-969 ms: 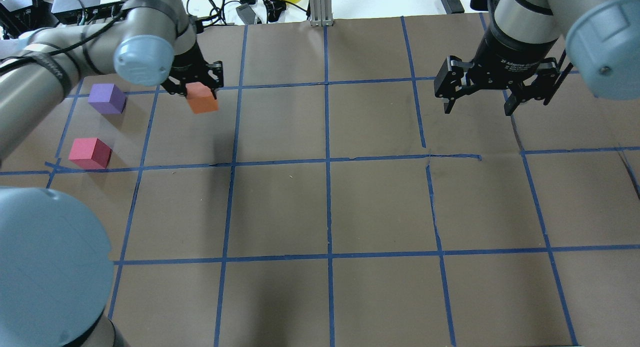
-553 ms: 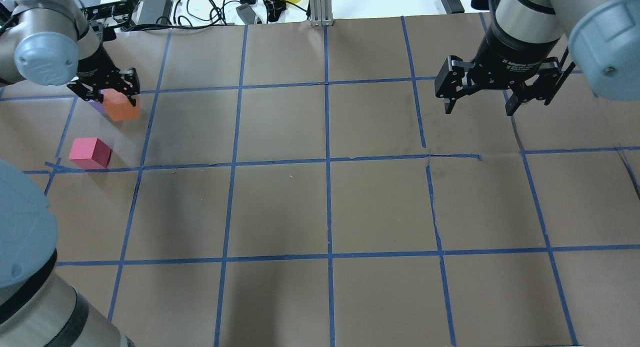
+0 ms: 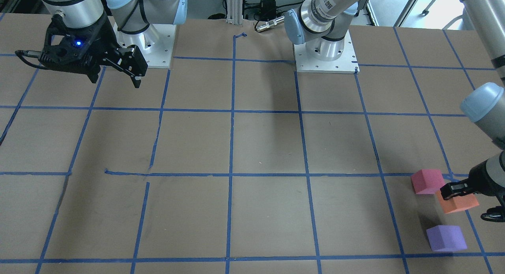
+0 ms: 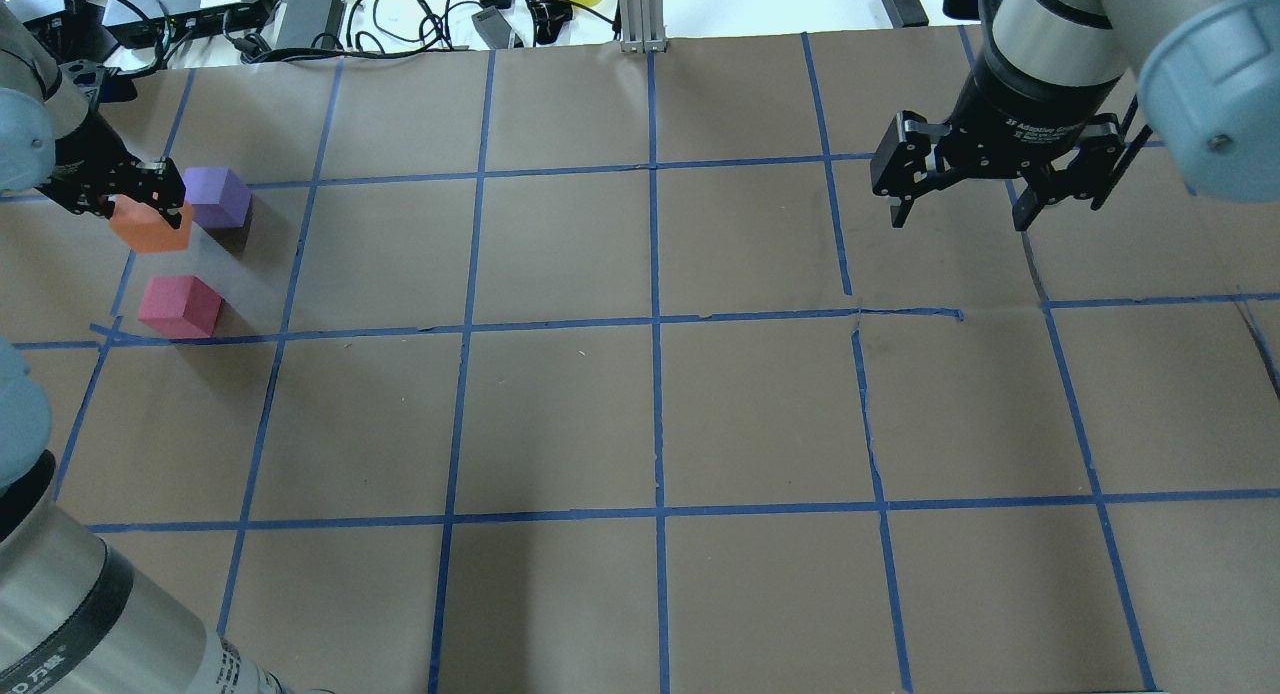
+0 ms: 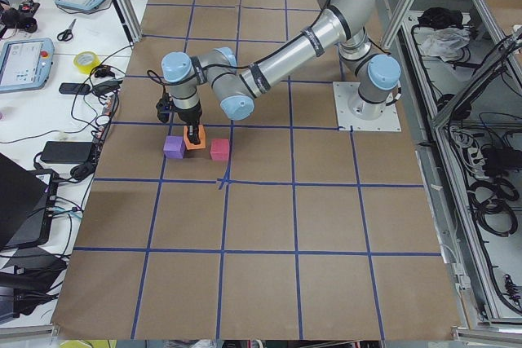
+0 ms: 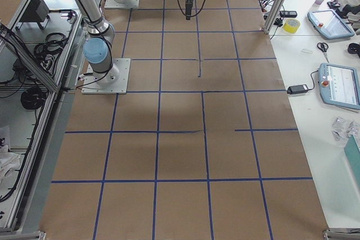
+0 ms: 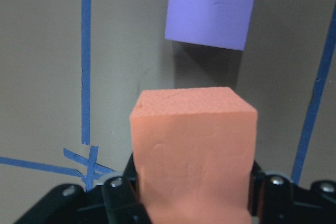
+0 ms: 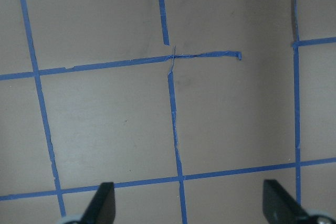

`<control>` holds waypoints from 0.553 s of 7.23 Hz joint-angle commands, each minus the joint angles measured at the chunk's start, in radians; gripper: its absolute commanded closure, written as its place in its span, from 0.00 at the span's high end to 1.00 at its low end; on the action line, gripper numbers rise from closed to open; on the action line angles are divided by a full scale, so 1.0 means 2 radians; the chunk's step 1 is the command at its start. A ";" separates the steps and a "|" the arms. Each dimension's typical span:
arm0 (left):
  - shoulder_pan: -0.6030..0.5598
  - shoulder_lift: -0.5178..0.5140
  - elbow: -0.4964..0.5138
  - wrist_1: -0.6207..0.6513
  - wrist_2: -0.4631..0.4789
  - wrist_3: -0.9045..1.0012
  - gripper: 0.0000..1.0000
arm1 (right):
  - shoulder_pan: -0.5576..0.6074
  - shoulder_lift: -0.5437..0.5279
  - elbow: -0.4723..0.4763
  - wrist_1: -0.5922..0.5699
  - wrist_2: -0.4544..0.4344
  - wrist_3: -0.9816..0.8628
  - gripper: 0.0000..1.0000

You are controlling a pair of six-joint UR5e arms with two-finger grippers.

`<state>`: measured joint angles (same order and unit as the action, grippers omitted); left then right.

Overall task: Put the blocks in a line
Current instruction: 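Lower the orange cube between the purple and pink cubes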

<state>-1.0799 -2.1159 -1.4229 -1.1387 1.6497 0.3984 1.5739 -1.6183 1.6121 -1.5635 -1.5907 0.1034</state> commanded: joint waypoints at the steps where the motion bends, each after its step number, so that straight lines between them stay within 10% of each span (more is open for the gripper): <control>1: 0.003 -0.010 0.001 0.012 -0.022 0.046 0.00 | 0.000 0.000 0.000 -0.001 0.000 0.000 1.00; 4: 0.004 -0.014 -0.004 0.011 -0.026 0.070 0.00 | 0.001 0.001 0.000 -0.003 0.000 0.003 1.00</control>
<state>-1.0726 -2.1393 -1.4279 -1.1168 1.6016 0.5297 1.5752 -1.6171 1.6122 -1.5684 -1.5907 0.1073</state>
